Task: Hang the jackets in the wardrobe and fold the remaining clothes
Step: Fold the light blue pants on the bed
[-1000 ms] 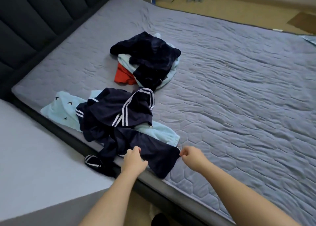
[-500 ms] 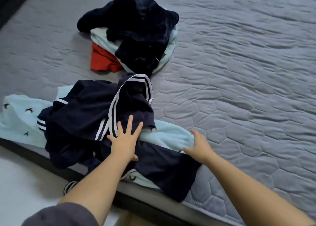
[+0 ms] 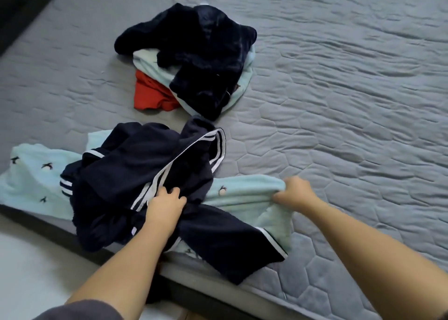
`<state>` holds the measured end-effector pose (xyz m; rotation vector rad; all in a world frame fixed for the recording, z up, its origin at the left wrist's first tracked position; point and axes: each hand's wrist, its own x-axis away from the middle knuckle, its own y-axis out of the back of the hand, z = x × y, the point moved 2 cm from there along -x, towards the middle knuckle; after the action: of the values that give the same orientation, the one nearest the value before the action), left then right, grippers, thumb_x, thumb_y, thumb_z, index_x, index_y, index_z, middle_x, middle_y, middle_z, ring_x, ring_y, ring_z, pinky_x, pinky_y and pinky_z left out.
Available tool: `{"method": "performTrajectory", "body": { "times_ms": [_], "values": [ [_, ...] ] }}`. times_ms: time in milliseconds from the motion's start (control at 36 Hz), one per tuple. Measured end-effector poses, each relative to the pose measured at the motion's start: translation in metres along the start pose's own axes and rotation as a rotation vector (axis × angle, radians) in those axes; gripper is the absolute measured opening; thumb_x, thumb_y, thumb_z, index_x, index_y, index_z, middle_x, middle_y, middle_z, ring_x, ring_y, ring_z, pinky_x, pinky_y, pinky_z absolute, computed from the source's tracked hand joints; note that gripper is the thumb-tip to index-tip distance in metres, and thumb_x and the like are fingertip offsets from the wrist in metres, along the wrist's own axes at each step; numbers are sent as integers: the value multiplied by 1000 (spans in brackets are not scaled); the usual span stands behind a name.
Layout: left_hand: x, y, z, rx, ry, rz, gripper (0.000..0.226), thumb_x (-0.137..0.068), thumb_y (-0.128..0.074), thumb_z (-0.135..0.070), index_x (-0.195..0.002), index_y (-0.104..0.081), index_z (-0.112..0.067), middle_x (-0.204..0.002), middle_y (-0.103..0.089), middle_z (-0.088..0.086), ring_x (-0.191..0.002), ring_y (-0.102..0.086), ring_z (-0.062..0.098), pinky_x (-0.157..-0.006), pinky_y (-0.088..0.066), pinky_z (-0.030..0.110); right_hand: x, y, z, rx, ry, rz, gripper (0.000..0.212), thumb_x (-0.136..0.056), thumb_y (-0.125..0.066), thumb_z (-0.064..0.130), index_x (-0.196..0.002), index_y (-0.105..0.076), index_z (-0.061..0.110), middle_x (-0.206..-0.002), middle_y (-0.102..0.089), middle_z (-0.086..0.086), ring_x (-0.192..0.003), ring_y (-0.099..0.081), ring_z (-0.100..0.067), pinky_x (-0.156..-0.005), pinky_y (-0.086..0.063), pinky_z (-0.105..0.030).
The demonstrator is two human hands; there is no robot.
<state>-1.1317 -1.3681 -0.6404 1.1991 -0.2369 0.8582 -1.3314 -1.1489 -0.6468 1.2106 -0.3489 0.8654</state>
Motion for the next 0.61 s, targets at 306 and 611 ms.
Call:
{"method": "performTrajectory", "body": {
  "times_ms": [306,611],
  "values": [
    [59,39,73,-167,232,170,43,-90,-50,-6,-130,-54,-21,-127,-48,-3,-122,-41,29,-87,-51,37,37,149,52,-330,98,-369,7,-77,-63,20,-78,-67,15,-74,-64,-7,-73,-59,-26,-57,-42,-27],
    [95,150,80,-26,308,-92,37,-89,-52,-14,-125,-54,-20,-128,-47,3,-122,-42,28,-93,-46,34,116,215,53,-779,-42,-388,24,-85,-61,25,-102,-48,14,-93,-56,-9,-77,-56,-25,-67,-48,-37]
  ]
}}
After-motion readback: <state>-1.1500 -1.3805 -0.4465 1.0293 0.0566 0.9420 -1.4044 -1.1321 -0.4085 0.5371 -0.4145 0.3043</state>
